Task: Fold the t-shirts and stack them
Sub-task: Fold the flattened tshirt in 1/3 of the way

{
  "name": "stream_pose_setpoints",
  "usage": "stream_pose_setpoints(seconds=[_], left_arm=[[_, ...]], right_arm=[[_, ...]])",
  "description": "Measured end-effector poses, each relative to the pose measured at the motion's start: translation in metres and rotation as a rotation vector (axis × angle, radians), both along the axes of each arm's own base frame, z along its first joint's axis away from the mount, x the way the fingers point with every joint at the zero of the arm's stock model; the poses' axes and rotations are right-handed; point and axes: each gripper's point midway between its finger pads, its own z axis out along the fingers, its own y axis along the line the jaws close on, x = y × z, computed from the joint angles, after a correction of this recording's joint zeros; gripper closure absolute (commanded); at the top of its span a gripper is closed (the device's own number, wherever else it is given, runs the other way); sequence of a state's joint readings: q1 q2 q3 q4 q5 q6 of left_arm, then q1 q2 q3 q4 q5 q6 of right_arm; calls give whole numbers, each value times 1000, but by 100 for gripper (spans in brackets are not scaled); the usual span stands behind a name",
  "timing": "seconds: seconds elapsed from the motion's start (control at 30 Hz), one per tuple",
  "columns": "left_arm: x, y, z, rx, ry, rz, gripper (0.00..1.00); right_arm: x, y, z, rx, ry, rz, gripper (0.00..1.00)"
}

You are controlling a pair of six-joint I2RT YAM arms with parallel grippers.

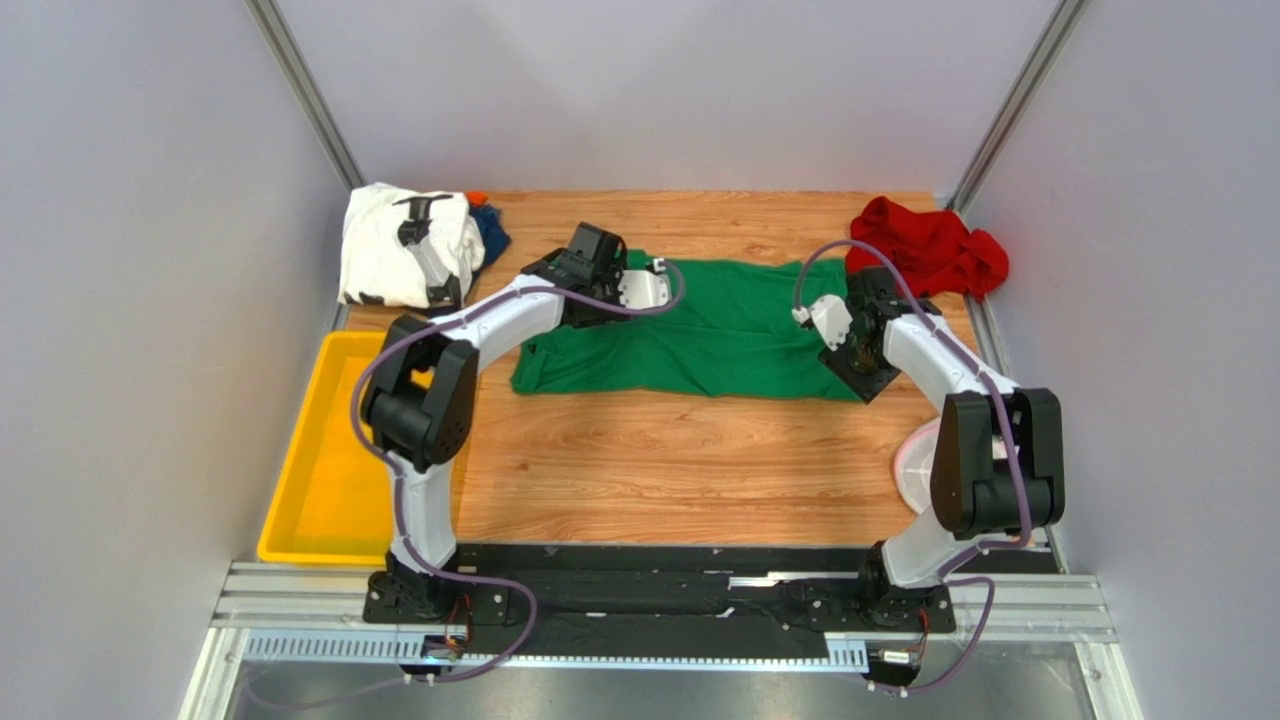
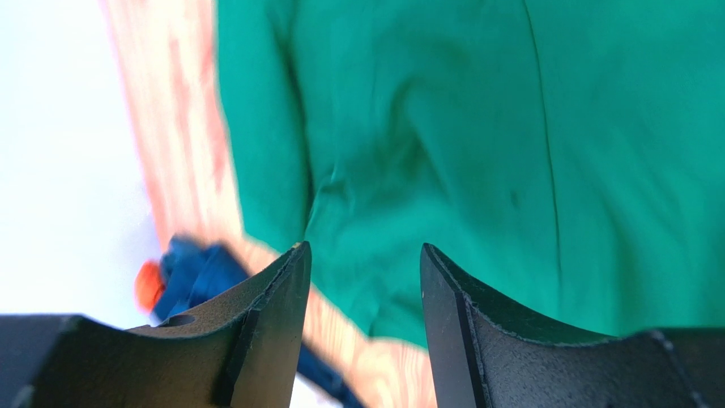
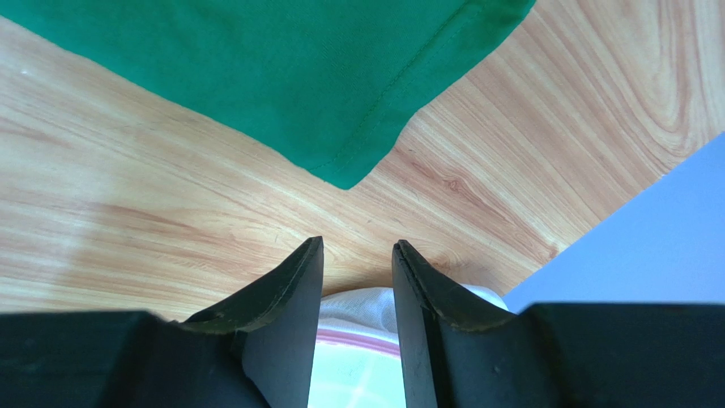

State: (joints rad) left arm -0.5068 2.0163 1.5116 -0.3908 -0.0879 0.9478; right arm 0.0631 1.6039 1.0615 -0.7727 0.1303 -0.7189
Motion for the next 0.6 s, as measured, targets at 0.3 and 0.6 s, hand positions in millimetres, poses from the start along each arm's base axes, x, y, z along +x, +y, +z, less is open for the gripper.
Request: stream_pose_setpoints(seconds=[0.3,0.6], left_arm=[[-33,19,32,-35,-48,8,41],[-66,43,-19,28,71,20,42]], right_arm=[[4,13,12,28,-34,17,57],[22,25,-3,40,-43,30,56]])
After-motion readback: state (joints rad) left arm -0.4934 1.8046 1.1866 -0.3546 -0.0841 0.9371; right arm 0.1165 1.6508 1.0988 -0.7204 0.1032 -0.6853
